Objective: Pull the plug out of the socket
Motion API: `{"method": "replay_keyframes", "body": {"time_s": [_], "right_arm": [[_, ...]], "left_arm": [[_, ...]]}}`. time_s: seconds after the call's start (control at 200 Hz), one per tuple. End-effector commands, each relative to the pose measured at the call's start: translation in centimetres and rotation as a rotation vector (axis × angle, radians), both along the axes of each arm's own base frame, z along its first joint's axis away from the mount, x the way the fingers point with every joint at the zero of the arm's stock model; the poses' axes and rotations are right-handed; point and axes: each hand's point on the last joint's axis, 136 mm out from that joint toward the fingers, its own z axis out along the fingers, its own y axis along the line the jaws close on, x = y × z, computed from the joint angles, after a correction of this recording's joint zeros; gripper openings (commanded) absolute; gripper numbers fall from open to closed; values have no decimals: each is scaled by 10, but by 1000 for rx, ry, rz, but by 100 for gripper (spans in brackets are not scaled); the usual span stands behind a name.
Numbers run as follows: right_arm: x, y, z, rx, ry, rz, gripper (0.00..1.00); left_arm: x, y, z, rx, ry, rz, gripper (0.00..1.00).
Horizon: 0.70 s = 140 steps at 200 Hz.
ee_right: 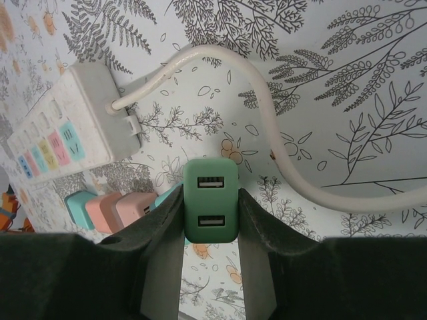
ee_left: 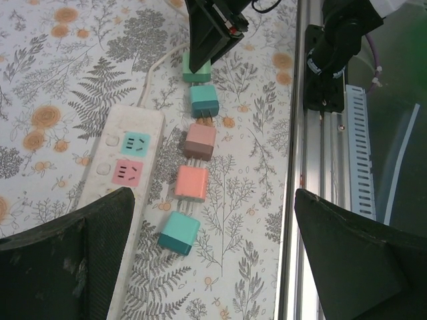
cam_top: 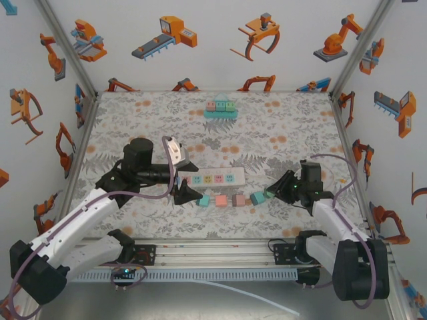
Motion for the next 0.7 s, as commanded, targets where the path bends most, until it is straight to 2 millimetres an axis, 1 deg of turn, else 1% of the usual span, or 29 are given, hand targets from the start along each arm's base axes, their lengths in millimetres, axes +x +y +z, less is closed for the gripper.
{"method": "replay_keyframes", "body": {"time_s": [0.0, 0.27, 0.396, 0.466, 0.521, 0.641, 0.696], "right_arm": [[-9, -5, -12, -10, 43, -29, 40], [-15, -18, -16, -67, 90, -87, 49], [-16, -24, -13, -81, 104, -124, 53], [-11, -23, -5, -58, 91, -151, 56], [-6, -24, 6, -45, 69, -174, 59], [5, -32, 35, -46, 11, -238, 60], [11, -33, 52, -39, -31, -262, 60]], "left_arm": [[-3, -2, 4, 1, -17, -24, 97], [0, -3, 0, 17, -4, -14, 97], [2, -3, -3, 26, -4, -2, 97], [2, -3, -3, 27, -7, 1, 97], [2, -3, -3, 27, -5, 0, 97], [3, -2, -4, 36, 4, 7, 97], [3, -1, -5, 41, 7, 13, 97]]}}
